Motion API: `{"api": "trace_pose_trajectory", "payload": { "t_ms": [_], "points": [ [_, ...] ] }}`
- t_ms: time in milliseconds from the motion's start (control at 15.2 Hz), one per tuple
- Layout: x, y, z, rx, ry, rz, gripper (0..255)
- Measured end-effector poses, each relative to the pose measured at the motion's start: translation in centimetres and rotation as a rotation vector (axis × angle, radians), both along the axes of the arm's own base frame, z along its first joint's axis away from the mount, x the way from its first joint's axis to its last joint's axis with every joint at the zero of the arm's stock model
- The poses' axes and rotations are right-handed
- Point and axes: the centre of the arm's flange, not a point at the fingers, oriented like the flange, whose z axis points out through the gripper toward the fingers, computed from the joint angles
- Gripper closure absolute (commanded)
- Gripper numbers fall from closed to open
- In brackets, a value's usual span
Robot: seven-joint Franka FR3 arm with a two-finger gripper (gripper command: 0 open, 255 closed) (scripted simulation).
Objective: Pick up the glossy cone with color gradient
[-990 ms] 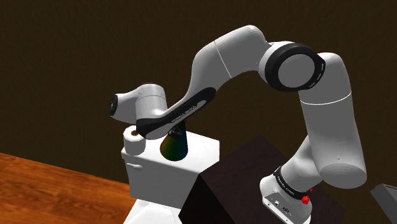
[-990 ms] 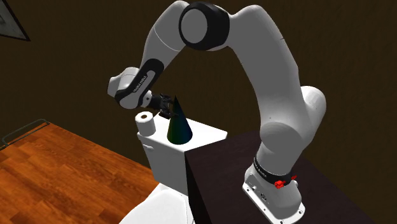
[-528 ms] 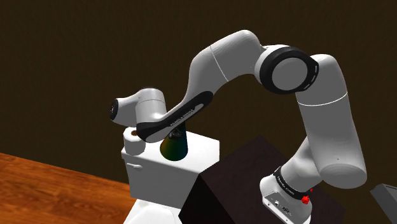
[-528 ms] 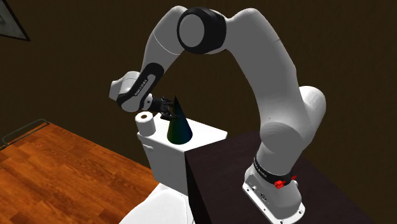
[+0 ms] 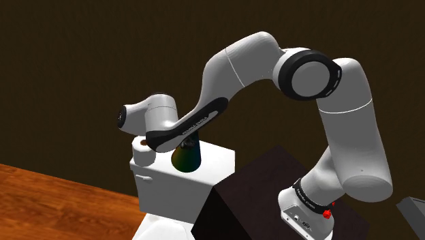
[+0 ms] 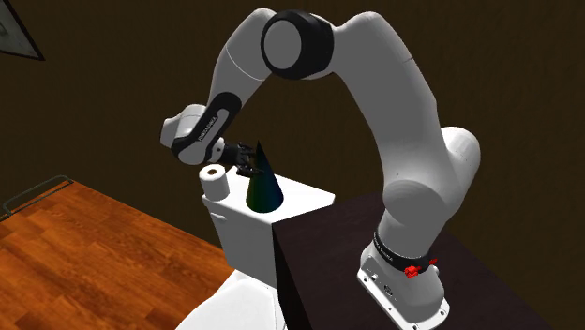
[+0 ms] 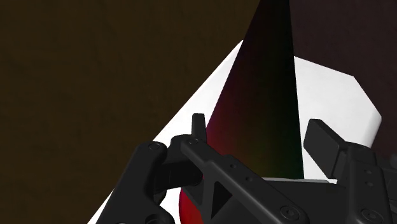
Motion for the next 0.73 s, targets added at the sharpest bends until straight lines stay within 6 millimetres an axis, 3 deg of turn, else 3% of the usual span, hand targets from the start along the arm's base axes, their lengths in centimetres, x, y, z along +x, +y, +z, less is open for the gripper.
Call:
{"api": "trace_pose_trajectory", "payload": {
  "t_ms": [726],
  "points": [
    [0.0,-0.1,5.5,0.001,0.001,0.0,255]
  ]
}}
